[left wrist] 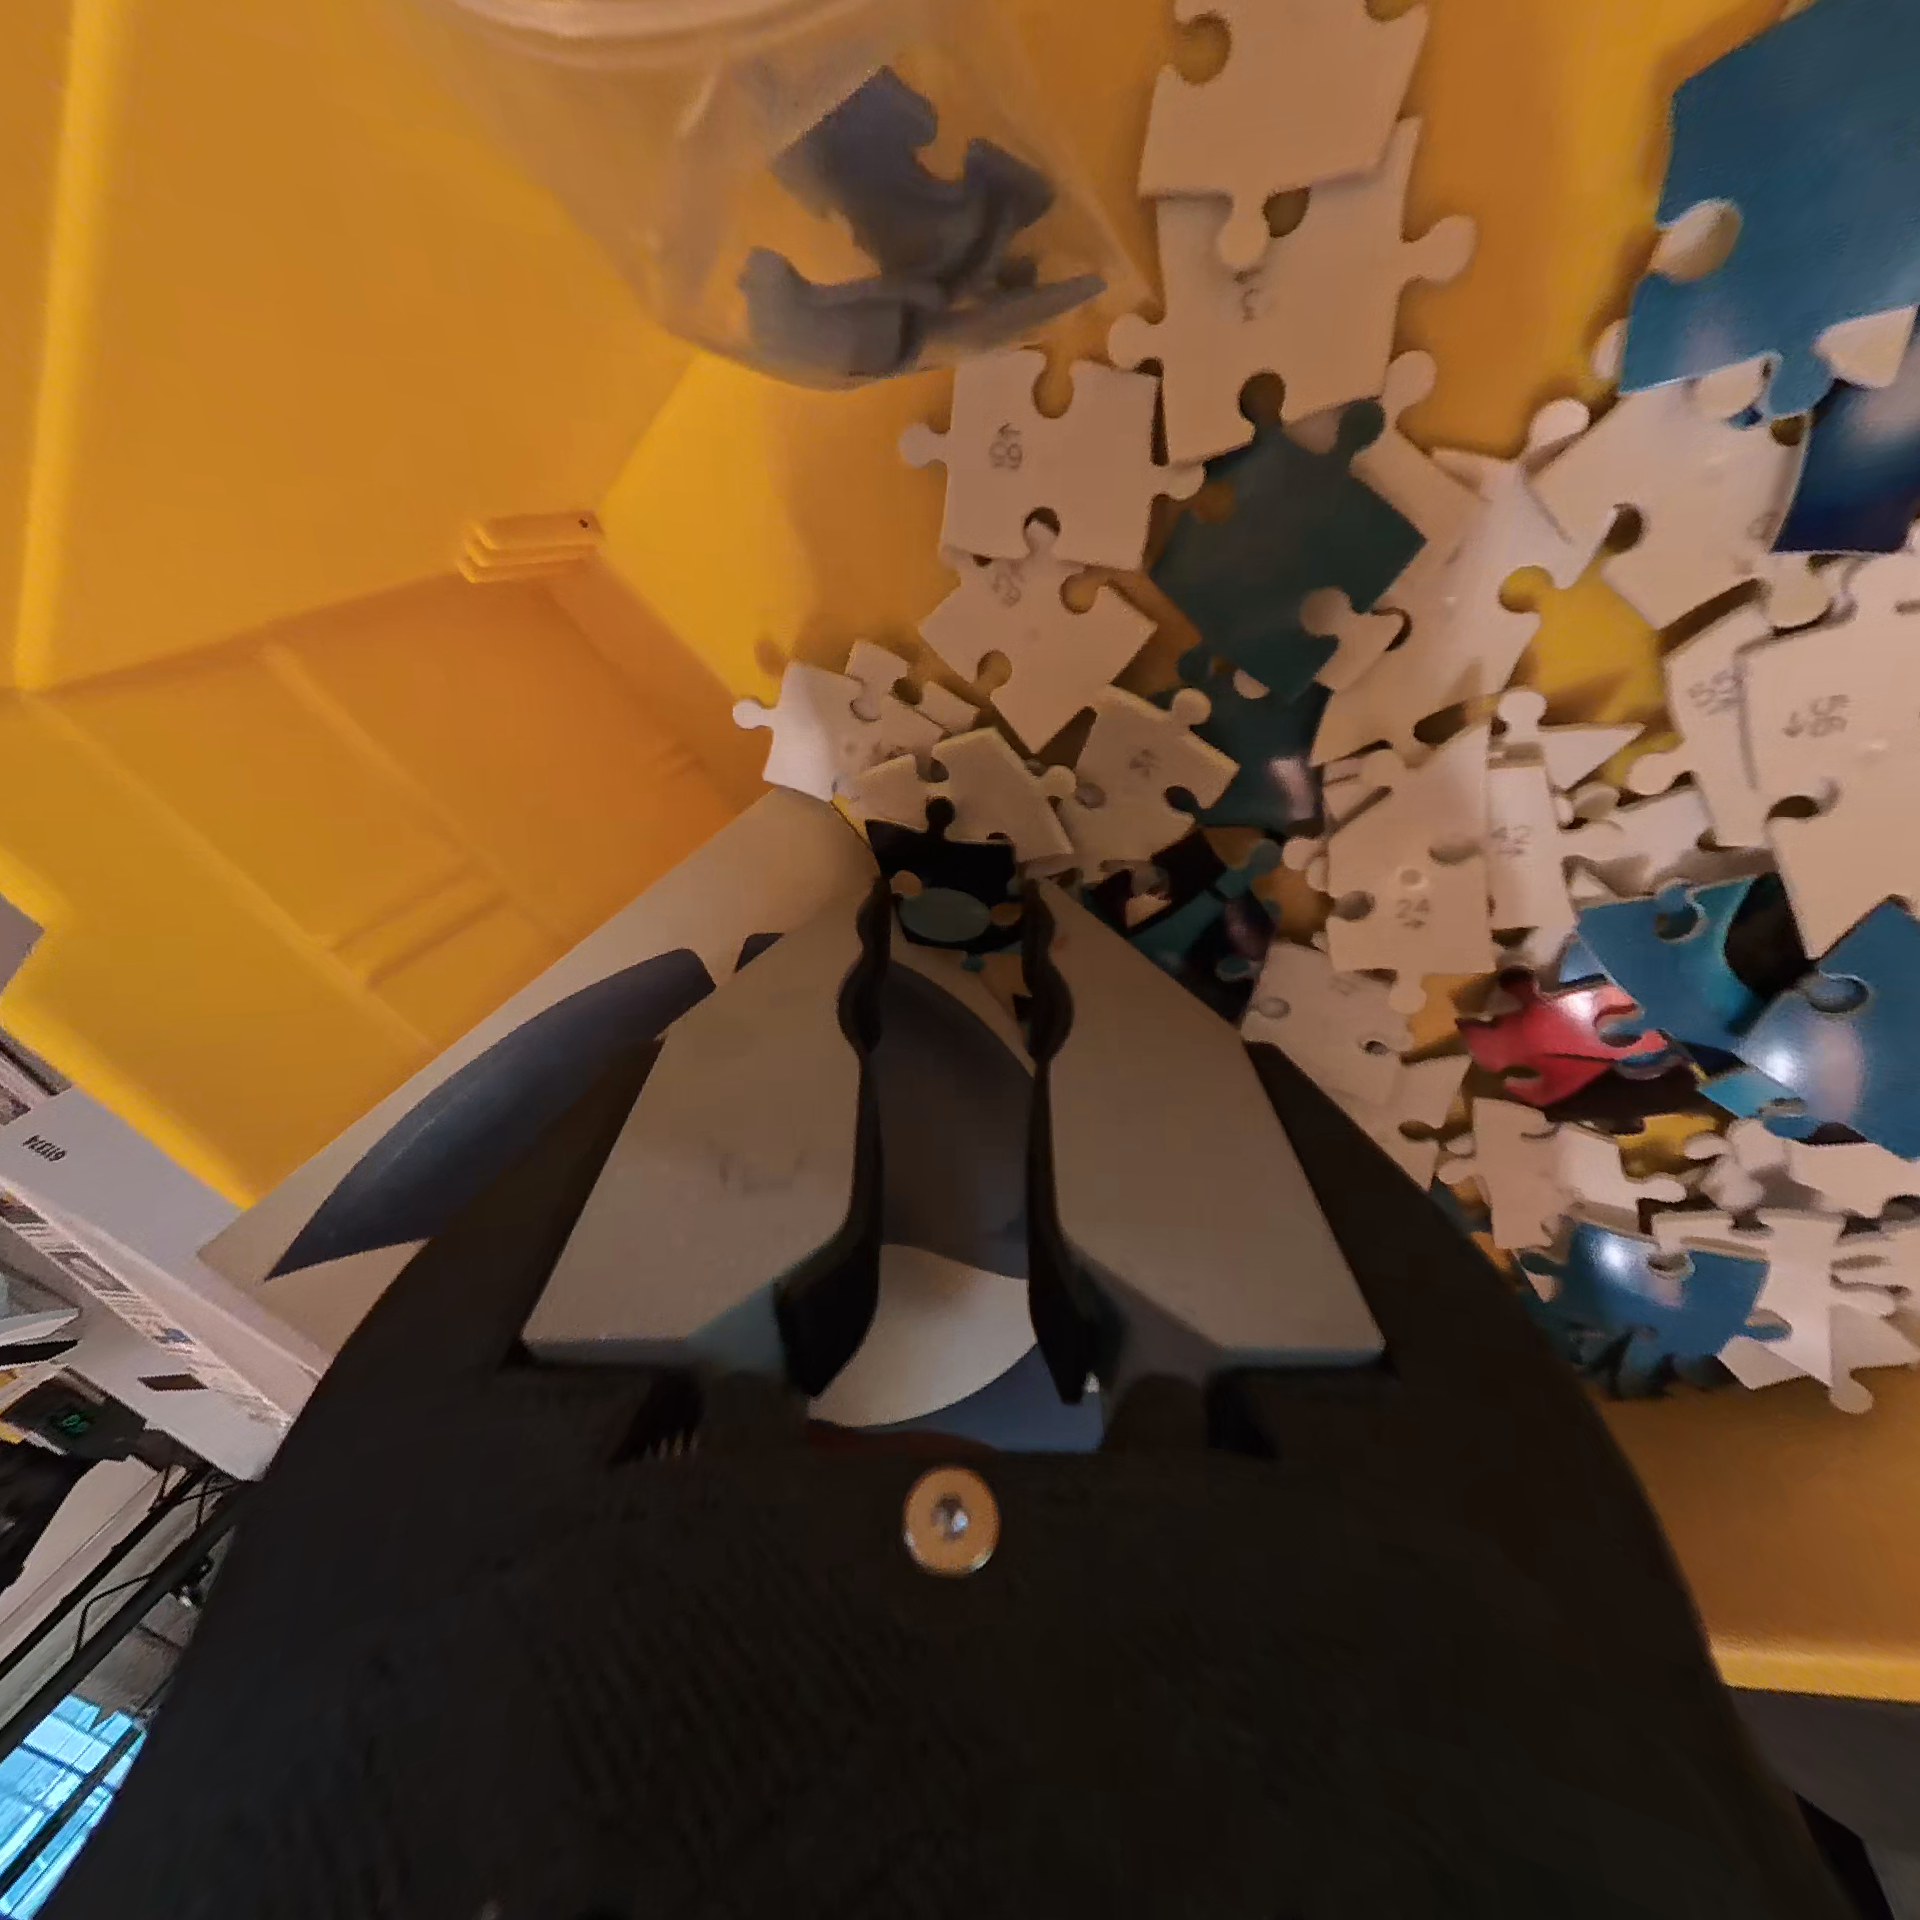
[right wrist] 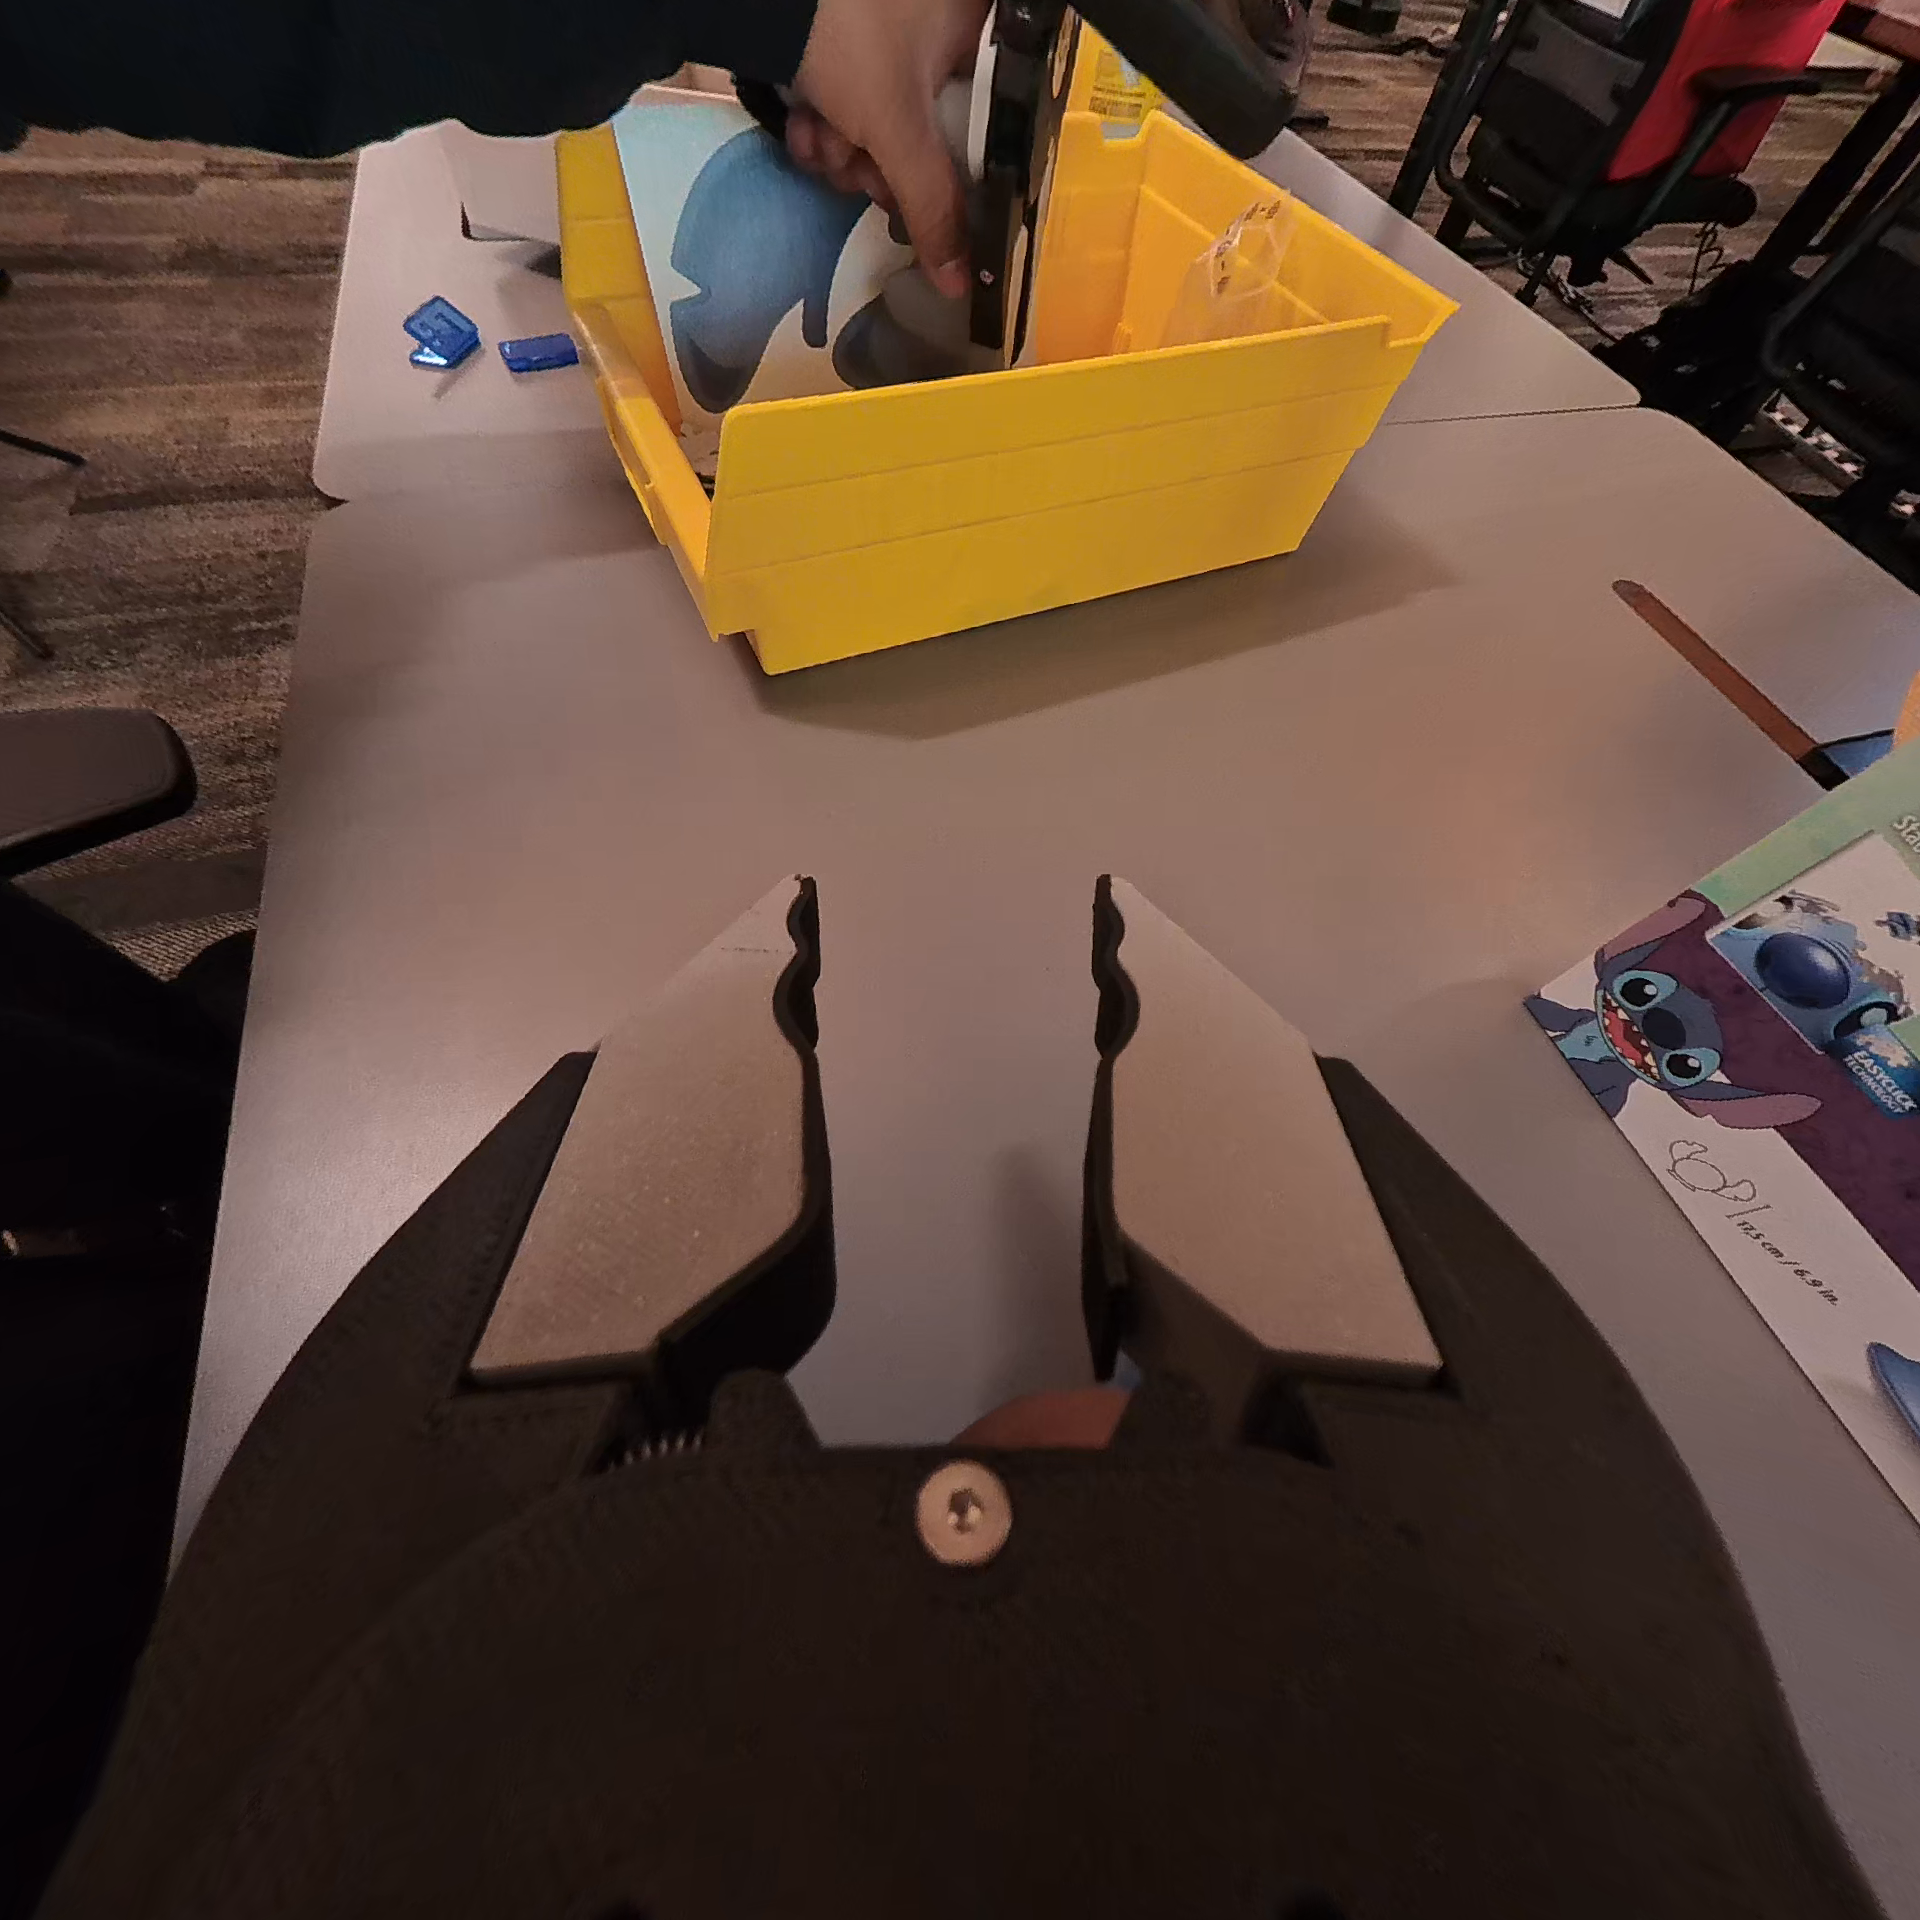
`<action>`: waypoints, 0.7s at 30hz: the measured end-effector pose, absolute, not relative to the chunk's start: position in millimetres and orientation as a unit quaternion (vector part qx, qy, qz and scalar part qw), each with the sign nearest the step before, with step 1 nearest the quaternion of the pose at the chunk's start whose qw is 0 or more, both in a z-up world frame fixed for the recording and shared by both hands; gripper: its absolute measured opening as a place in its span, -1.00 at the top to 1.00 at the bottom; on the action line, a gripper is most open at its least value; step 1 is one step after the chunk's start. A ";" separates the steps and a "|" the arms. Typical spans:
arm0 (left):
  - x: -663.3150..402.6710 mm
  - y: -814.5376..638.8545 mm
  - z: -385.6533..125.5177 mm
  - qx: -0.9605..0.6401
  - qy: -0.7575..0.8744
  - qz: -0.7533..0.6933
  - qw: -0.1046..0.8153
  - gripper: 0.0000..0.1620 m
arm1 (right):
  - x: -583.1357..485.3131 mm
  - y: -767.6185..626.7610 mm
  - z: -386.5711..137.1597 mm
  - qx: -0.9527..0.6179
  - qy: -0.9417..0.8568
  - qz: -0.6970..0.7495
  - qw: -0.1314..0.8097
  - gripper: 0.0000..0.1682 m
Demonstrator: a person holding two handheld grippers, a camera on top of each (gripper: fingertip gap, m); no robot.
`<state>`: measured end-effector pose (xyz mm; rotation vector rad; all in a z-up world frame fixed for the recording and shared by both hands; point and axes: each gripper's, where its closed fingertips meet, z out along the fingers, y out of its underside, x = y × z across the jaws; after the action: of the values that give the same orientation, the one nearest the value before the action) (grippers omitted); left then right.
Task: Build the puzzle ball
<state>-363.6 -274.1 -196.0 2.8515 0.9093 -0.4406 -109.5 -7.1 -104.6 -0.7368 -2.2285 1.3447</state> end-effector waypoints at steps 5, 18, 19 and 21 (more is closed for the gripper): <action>-368.1 -273.4 -181.5 0.941 0.293 -0.161 0.042 0.72 | -108.9 -4.9 -105.2 -0.268 -0.804 0.486 0.215 0.41; -412.8 -247.0 -148.9 0.923 0.237 -0.302 -0.014 0.72 | -109.0 -5.9 -107.0 -0.268 -0.805 0.482 0.217 0.41; -410.3 -246.4 -156.0 0.926 0.244 -0.290 -0.006 0.72 | -109.2 -5.2 -106.9 -0.269 -0.805 0.483 0.218 0.41; -407.5 -245.8 -164.8 0.926 0.258 -0.275 0.003 0.71 | -109.6 -3.4 -106.1 -0.271 -0.803 0.484 0.219 0.42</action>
<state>-407.5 -245.8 -164.8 2.9041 0.8076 -0.8615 -109.6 -3.4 -106.1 -0.7505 -2.2210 1.3383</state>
